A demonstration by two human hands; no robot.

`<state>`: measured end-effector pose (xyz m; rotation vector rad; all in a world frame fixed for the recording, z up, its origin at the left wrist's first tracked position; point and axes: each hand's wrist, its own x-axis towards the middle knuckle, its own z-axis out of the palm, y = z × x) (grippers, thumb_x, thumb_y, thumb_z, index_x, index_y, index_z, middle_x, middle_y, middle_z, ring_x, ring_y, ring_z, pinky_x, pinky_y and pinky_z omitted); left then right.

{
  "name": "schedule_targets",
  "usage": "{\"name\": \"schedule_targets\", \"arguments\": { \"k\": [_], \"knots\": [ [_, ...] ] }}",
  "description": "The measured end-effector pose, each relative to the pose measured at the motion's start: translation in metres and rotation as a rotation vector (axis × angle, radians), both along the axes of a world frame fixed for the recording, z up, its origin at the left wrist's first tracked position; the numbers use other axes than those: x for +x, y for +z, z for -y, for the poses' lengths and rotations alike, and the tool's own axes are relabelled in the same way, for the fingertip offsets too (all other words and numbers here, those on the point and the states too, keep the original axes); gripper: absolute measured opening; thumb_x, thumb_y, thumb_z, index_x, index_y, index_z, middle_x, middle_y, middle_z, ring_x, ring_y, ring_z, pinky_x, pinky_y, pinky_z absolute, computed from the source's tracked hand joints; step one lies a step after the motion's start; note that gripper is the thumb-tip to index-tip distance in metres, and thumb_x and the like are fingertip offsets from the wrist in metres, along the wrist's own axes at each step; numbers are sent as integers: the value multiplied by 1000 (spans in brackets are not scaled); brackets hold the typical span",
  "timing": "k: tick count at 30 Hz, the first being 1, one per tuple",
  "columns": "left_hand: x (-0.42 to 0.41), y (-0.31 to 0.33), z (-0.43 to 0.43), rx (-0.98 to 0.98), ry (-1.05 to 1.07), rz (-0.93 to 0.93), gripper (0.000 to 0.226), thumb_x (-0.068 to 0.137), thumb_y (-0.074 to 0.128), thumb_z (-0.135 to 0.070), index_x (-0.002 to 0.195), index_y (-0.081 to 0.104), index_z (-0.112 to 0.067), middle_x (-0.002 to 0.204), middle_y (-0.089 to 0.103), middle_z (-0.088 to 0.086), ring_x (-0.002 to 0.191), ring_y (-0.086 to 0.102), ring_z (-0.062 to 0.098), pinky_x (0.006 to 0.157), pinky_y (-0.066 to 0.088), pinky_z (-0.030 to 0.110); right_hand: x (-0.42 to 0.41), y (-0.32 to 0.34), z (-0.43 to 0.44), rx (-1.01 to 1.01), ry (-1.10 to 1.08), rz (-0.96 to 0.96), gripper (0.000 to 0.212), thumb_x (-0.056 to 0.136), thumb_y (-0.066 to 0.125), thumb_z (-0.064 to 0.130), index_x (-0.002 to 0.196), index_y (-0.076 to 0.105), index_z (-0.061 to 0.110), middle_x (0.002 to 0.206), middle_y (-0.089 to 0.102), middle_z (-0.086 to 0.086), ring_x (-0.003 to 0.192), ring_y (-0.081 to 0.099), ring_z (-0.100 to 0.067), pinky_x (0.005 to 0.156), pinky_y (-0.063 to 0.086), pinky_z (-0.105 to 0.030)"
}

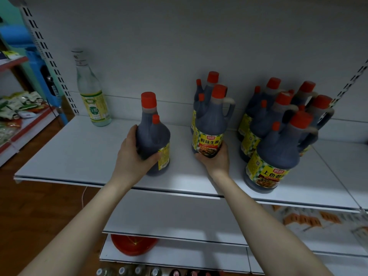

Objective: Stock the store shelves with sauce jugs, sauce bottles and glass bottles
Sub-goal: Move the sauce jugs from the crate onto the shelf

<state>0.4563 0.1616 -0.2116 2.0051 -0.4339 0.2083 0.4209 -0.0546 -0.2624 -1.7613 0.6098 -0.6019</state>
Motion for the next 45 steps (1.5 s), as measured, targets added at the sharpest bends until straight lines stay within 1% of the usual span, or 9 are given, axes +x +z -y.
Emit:
{"name": "schedule_targets", "arguments": {
  "k": [3, 6, 13, 17, 26, 31, 34, 39, 45],
  "knots": [
    [1, 8, 4, 29, 25, 32, 70, 54, 74, -49, 110, 47, -16, 105, 55, -3, 91, 52, 12, 65, 40, 14, 0, 1, -1, -19, 0, 10, 72, 59, 84, 13, 120, 47, 15, 102, 54, 7, 90, 55, -11, 75, 41, -22],
    [6, 10, 8, 45, 64, 2, 83, 48, 68, -65, 113, 48, -17, 109, 59, 4, 97, 55, 20, 72, 47, 29, 1, 2, 2, -32, 31, 1, 71, 59, 84, 10, 120, 47, 11, 104, 56, 3, 91, 55, -11, 74, 41, -22],
    [8, 25, -4, -32, -66, -163, 88, 42, 80, -50, 120, 49, -23, 101, 56, -14, 93, 57, 10, 77, 47, 24, -25, -2, 9, -73, -18, -61, 72, 78, 73, 21, 136, 37, 0, 138, 46, -15, 127, 44, -26, 100, 38, -33],
    [11, 31, -8, -76, -299, -355, 91, 38, 83, -36, 120, 44, -25, 108, 57, -13, 97, 58, 3, 75, 51, 17, -47, 10, 1, -97, 99, -10, 47, 81, 69, 15, 123, 52, 1, 126, 56, -14, 115, 51, -22, 88, 38, -26],
    [11, 38, 3, -43, -487, -395, 42, 77, 70, -14, 110, 50, -31, 102, 59, -20, 86, 60, -10, 66, 47, 5, -43, 14, -28, -43, 558, -198, 90, 72, 77, 22, 144, 24, 13, 148, 33, -3, 134, 35, -15, 101, 31, -24],
    [6, 31, 6, -97, -298, -285, 61, 71, 77, -20, 122, 45, -26, 106, 57, -10, 90, 56, -2, 62, 47, 6, -27, 14, -45, -12, 632, -193, 96, 65, 83, 22, 141, 26, 15, 139, 45, 0, 128, 43, -13, 100, 42, -23],
    [2, 30, 8, -151, -314, -273, 55, 71, 78, -13, 118, 51, -23, 106, 62, -4, 91, 60, 4, 68, 50, 9, -25, 16, -56, 26, 603, -121, 79, 62, 83, 6, 126, 36, 16, 113, 56, 9, 101, 56, 2, 75, 47, -6],
    [1, 31, 21, -161, -466, -314, 62, 57, 79, -34, 114, 58, -25, 112, 66, -5, 102, 63, 8, 89, 52, 22, -45, 11, -56, -2, 384, -47, 73, 56, 88, 18, 117, 47, 16, 105, 62, 9, 94, 61, -2, 69, 48, -8],
    [-15, 16, 51, -62, -582, -282, 47, 81, 68, -32, 125, 53, -23, 123, 60, -11, 114, 55, 0, 93, 46, 19, -75, 14, -32, -122, 130, -96, 77, 57, 87, 24, 121, 46, 12, 104, 56, 6, 93, 52, -7, 65, 41, -5]
  ]
}}
